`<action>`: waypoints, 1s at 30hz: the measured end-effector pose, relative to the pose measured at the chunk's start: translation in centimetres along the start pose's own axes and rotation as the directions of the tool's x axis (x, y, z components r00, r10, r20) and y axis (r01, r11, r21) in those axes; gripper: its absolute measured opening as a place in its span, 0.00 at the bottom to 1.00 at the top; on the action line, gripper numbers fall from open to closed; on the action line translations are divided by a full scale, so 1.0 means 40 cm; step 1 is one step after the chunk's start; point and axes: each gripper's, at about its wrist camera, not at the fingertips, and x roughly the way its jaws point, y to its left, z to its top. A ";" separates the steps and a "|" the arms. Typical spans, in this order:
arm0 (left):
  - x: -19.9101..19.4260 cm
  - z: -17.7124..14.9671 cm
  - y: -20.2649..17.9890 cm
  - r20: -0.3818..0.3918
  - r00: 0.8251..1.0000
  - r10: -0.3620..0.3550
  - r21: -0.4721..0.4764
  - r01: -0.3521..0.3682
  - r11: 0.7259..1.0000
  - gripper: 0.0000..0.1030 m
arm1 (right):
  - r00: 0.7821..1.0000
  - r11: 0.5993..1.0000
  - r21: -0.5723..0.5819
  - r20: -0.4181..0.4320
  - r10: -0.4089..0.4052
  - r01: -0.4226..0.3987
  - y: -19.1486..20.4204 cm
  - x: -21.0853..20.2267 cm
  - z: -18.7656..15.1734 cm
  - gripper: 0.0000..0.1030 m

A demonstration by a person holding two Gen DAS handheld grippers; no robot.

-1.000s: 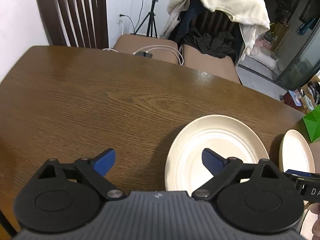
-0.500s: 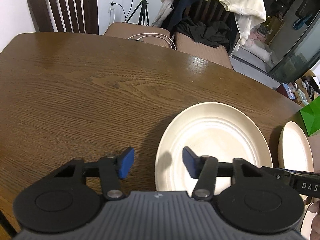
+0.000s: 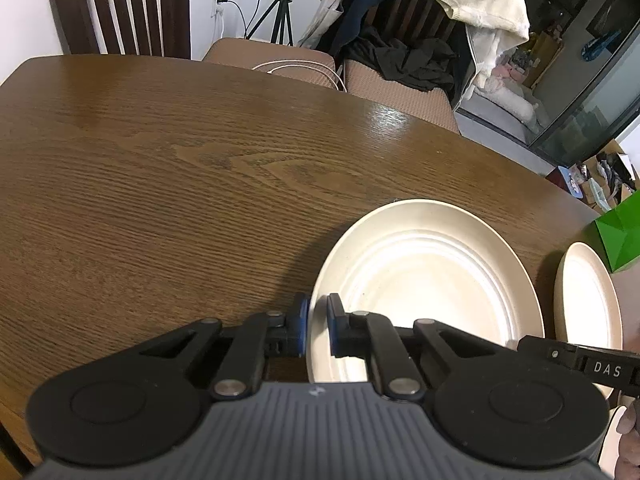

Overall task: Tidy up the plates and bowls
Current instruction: 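Close the left gripper on a cream plate rim while the right gripper closes on its opposite rim, then lift the cream plate with both grippers and carry it over the blue bowl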

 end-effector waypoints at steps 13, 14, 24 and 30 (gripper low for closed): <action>-0.009 -0.006 -0.009 0.007 1.000 0.011 0.008 -0.011 1.000 0.10 | 1.000 1.000 0.011 0.006 -0.010 0.010 0.007 0.000 -0.005 0.06; -0.010 -0.006 -0.010 0.008 1.000 0.012 0.009 -0.012 1.000 0.10 | 1.000 1.000 0.012 0.006 -0.010 0.010 0.005 -0.001 -0.004 0.06; -0.025 -0.002 -0.011 0.020 1.000 0.004 0.016 -0.005 1.000 0.10 | 1.000 1.000 0.020 0.014 -0.009 0.009 -0.002 -0.010 -0.004 0.06; -0.051 0.004 -0.008 0.039 0.999 0.000 0.017 -0.001 1.000 0.10 | 1.000 1.000 0.021 0.024 -0.003 0.002 0.003 -0.029 -0.002 0.06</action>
